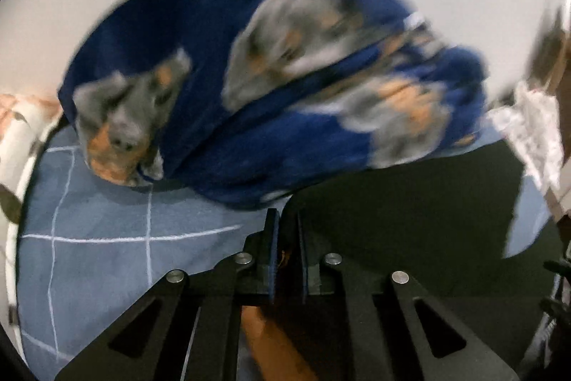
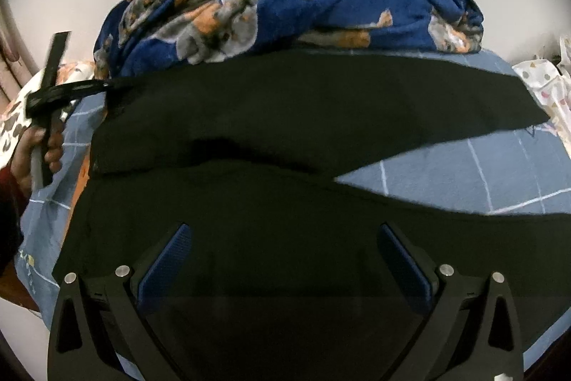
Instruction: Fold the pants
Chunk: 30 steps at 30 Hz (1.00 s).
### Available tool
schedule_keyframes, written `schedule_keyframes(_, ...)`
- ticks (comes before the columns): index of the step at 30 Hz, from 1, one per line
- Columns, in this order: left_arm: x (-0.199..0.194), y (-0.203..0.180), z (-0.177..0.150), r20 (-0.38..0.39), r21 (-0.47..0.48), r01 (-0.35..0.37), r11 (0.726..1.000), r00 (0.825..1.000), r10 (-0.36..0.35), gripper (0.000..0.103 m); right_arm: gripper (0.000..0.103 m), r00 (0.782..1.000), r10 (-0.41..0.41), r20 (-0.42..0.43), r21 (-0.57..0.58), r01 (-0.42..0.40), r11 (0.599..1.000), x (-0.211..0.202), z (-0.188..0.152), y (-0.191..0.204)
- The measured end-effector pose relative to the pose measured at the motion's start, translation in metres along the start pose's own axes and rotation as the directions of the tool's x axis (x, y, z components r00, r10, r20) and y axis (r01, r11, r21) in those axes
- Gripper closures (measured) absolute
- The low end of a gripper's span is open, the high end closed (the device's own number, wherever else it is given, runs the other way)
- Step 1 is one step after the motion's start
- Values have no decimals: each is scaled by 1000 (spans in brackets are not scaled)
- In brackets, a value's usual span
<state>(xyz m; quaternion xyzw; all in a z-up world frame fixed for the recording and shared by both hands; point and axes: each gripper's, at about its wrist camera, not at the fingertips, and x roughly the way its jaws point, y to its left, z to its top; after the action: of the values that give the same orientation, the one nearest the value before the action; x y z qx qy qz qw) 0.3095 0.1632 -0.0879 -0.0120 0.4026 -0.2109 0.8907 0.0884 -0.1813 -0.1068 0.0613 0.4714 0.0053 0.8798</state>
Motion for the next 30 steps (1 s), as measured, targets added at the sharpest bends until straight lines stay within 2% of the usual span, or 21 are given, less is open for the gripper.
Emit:
schedule_keyframes(4, -62, -45, -21, 105, 32, 62, 998, 992, -65, 93, 0, 994, 109, 32, 62, -111, 992, -7, 26, -15)
schedule_keyframes(7, -105, -69, -40, 151, 45, 119, 992, 981, -124, 93, 0, 966, 255, 53, 187, -260, 947, -4, 52, -36)
schedule_keyframes(10, -133, -102, -67, 146, 22, 175, 984, 973, -176, 93, 0, 921, 382, 80, 333, -386, 860, 8, 75, -60)
schedule_keyframes(13, -144, -119, -94, 121, 15, 178, 984, 976, -179, 92, 0, 876, 469, 115, 444, -467, 765, 24, 93, -78)
schedule_keyframes(16, -145, -126, -117, 88, -9, 194, 981, 977, -193, 92, 0, 851, 515, 104, 524, -487, 699, 49, 105, -91)
schedule_keyframes(18, -144, -129, -127, 67, -23, 197, 980, 978, -195, 92, 0, 857, 508, 89, 543, -470, 696, 63, 110, -97)
schedule_keyframes(20, -141, -131, -132, 47, -35, 193, 981, 980, -191, 92, 1, 873, 486, 45, 562, -424, 710, 82, 115, -103)
schedule_keyframes(22, -138, -130, -134, 31, -45, 189, 981, 982, -188, 92, 18, 855, 518, 41, 596, -437, 674, 101, 116, -111)
schedule_keyframes(24, -137, -129, -132, 24, -51, 182, 982, 983, -181, 92, 98, 851, 524, 40, 623, -431, 652, 111, 117, -117)
schedule_keyframes(25, -138, -128, -132, 24, -51, 174, 983, 985, -173, 92, 94, 843, 536, 36, 635, -434, 639, 112, 115, -116)
schedule_keyframes(26, -138, -127, -132, 21, -52, 171, 984, 985, -170, 92, 94, 844, 534, 42, 634, -436, 639, 108, 114, -116)
schedule_keyframes(28, -142, -124, -132, 18, -57, 156, 986, 988, -155, 92, 95, 846, 529, 62, 592, -458, 663, 94, 110, -109)
schedule_keyframes(30, -146, -120, -134, 9, -56, 139, 989, 990, -138, 92, 95, 844, 529, 90, 564, -481, 671, 73, 99, -104)
